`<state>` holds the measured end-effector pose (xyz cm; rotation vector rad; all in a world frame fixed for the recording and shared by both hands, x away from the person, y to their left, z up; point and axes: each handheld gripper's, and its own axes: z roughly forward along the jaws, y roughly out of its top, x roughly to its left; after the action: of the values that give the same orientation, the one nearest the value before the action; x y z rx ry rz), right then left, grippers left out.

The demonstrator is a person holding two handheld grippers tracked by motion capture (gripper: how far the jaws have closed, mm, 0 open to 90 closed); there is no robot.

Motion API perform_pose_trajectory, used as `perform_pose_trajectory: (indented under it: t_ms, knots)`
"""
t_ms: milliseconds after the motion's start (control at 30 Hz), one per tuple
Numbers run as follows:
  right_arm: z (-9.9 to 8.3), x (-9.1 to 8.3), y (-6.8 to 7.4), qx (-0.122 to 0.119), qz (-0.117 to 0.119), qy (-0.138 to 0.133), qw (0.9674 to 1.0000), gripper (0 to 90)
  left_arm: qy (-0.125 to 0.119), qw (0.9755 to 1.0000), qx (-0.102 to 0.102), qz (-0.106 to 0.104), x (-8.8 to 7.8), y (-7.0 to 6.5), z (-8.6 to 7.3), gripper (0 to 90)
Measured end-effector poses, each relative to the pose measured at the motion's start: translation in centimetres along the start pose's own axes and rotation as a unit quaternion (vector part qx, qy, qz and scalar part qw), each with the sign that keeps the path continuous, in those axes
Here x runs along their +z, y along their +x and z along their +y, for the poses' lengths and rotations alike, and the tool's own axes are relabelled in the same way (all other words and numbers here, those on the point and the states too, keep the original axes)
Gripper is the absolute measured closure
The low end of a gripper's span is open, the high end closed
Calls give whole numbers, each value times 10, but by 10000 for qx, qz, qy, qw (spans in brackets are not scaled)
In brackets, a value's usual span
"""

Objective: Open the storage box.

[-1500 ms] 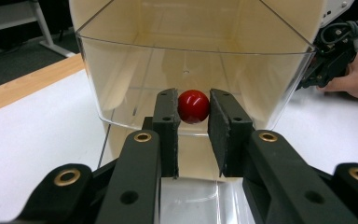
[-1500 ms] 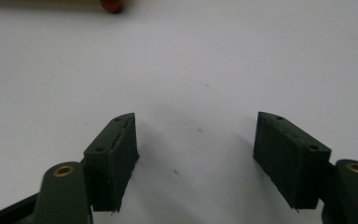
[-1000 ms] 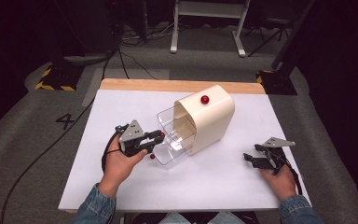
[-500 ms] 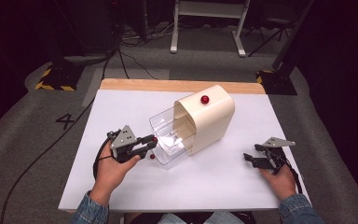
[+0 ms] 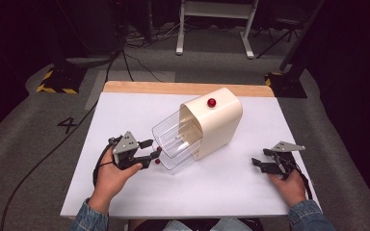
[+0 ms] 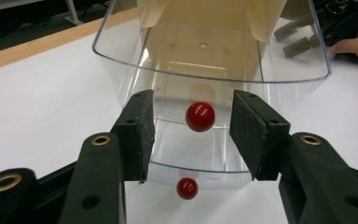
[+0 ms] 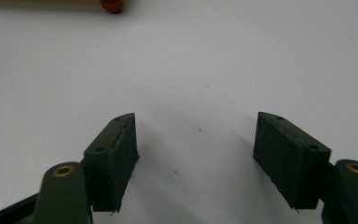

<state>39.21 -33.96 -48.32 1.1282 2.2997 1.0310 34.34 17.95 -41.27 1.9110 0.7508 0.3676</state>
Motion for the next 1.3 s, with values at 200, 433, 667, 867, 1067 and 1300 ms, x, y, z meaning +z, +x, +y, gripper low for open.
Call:
perform_pose_trajectory:
  t_ms: [200,433,667,867,1067,1300]
  knots:
    - [0,0,0,3,3,1,10000,306,29,9999,-41,159,-12,2,-6,473]
    - [0,0,0,6,8,5,10000,306,103,9985,-189,512,-35,6,-18,417]
    - [0,0,0,13,14,8,10000,306,321,9961,-227,785,-62,15,-34,371]
    - [0,0,0,12,17,6,10000,306,738,9930,-213,896,-76,26,-46,320]
    - [0,0,0,10,13,7,10000,306,1124,9872,-380,1063,-79,42,-63,282]
    - [0,0,0,8,12,6,10000,306,1702,9761,-636,1194,-77,55,-80,269]
